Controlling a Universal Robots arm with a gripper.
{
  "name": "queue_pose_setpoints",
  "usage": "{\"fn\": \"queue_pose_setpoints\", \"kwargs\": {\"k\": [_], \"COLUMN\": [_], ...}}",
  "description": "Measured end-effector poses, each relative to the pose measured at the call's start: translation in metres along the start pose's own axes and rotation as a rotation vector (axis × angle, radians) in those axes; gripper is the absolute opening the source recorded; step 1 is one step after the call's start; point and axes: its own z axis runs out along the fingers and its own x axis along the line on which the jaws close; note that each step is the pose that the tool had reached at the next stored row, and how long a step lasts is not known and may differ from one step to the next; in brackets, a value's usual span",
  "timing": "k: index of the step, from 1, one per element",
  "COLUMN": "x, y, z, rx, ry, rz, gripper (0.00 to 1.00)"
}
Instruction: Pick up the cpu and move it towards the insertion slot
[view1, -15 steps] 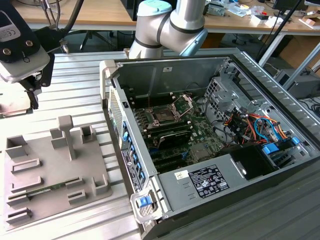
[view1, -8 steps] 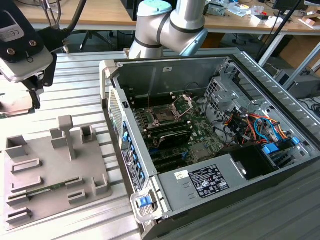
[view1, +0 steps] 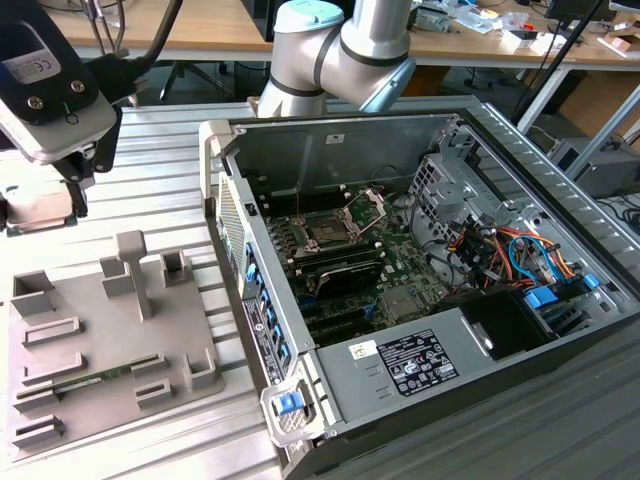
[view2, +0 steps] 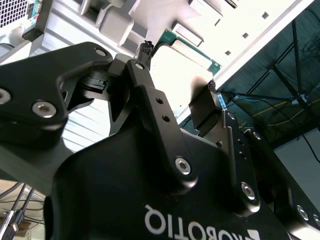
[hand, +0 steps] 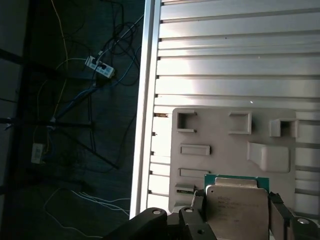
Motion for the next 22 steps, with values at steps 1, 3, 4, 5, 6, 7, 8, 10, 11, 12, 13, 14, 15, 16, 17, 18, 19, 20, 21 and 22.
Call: {"fn": "queue_pose_setpoints", "kwargs": {"k": [1, 3, 4, 5, 6, 7, 8, 10, 11, 12, 13, 14, 15, 16, 17, 18, 19, 20, 21, 22], "x": [-0.0005, -0.0021, -0.0027, -0.0035, -0.0040, -0.0044, -0.0049, -0.0059, -0.0064, -0.0068, -0.0072, -0.0077, -0.0080, -0.0083, -0.0087, -0.0090, -0.0093, -0.0096, -0.0100, -0.0106], "y": [0.0000, -0.0002, -0.0002, -0.0003, -0.0003, -0.0003, -0.0004, -0.0005, -0.0005, -0.0005, -0.0006, -0.0006, -0.0007, -0.0007, -0.0007, -0.0008, -0.0008, -0.0008, -0.0008, -0.0009], "z": [0.0000, 0.0000, 0.0000, 0.0000, 0.0000, 0.0000, 0.0000, 0.0000, 0.0000, 0.0000, 0.0000, 0.0000, 0.0000, 0.0000, 0.0000, 0.0000, 0.0000, 0.0000, 0.0000, 0.0000], "rx": [-0.0001, 0.0000, 0.0000, 0.0000, 0.0000, 0.0000, 0.0000, 0.0000, 0.0000, -0.0001, -0.0001, -0.0001, -0.0001, -0.0001, 0.0000, 0.0000, -0.0001, 0.0000, 0.0000, 0.0000], "ry": [0.0000, 0.0000, 0.0000, 0.0000, 0.0000, -0.0001, 0.0000, 0.0000, 0.0000, -0.0001, -0.0001, 0.0000, 0.0000, -0.0001, 0.0000, 0.0000, 0.0000, 0.0000, -0.0001, -0.0001], "rz": [0.000, 0.000, 0.000, 0.000, 0.000, 0.000, 0.000, 0.000, 0.000, 0.000, 0.000, 0.000, 0.000, 0.000, 0.000, 0.000, 0.000, 0.000, 0.000, 0.000], "gripper": [0.55, 0.55, 0.55, 0.55, 0.55, 0.55, 0.55, 0.55, 0.55, 0.55, 0.55, 0.55, 0.55, 0.55, 0.55, 0.55, 0.55, 0.55, 0.55, 0.55]}}
